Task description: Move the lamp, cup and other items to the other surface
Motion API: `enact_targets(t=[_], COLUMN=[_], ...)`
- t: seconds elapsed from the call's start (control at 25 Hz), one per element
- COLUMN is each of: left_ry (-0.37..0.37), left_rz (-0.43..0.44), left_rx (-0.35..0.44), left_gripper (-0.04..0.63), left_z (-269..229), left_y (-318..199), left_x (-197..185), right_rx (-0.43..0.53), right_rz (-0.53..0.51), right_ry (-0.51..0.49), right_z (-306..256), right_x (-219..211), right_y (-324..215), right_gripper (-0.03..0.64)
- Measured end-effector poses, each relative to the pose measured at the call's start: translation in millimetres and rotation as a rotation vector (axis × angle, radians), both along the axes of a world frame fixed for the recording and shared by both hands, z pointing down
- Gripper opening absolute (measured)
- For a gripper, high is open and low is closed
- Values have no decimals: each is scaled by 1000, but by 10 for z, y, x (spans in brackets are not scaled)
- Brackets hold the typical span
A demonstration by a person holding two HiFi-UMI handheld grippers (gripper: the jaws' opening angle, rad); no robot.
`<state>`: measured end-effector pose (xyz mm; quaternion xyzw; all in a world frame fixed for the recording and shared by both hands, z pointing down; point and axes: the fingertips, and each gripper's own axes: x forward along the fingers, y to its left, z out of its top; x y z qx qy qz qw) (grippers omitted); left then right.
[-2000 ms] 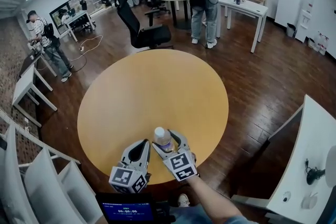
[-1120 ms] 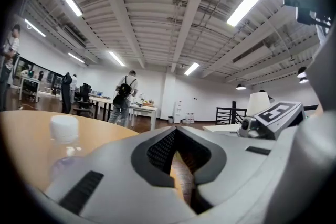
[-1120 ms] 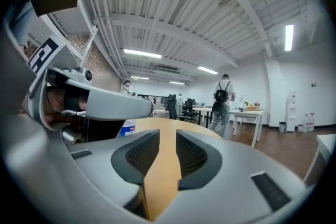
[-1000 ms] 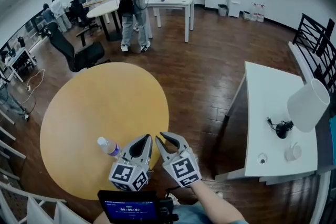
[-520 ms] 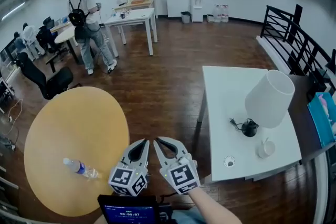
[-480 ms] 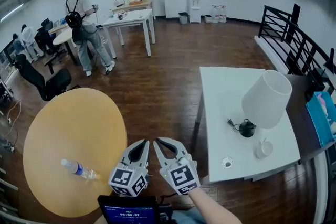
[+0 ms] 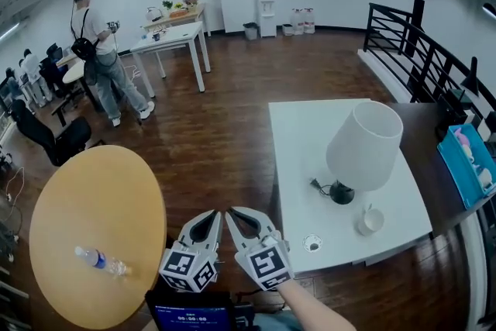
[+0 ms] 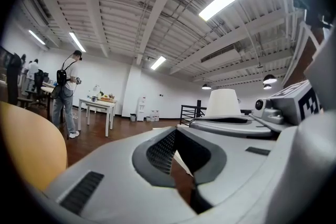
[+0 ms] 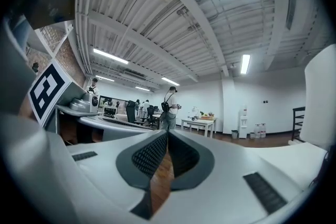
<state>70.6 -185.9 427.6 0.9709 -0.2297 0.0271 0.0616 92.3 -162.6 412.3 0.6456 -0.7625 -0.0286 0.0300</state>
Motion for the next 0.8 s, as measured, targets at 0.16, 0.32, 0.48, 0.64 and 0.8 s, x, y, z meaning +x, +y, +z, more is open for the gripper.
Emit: enact_targets(t=[0.16, 0.32, 0.48, 0.64, 0.8], left_ry=[3, 17, 25, 47, 66], left_rz=[24, 36, 67, 136, 242], left_rx=[14, 13, 4, 2, 1], left_gripper=[14, 12, 12, 44, 155], left_z=[-12, -20, -31, -63, -96], left_y=[70, 107, 178, 335, 629], left_x=[109, 180, 301, 522, 902], right_rx=[2, 25, 32, 43, 56], right_rz=[9, 23, 43, 120, 251], right_ry=[-9, -24, -46, -57, -86], right_z=[-11, -56, -67, -48, -10], right_x=[65, 134, 232, 501, 986], right_y=[63, 109, 182, 356, 675], right_gripper=[1, 1, 41, 41, 43])
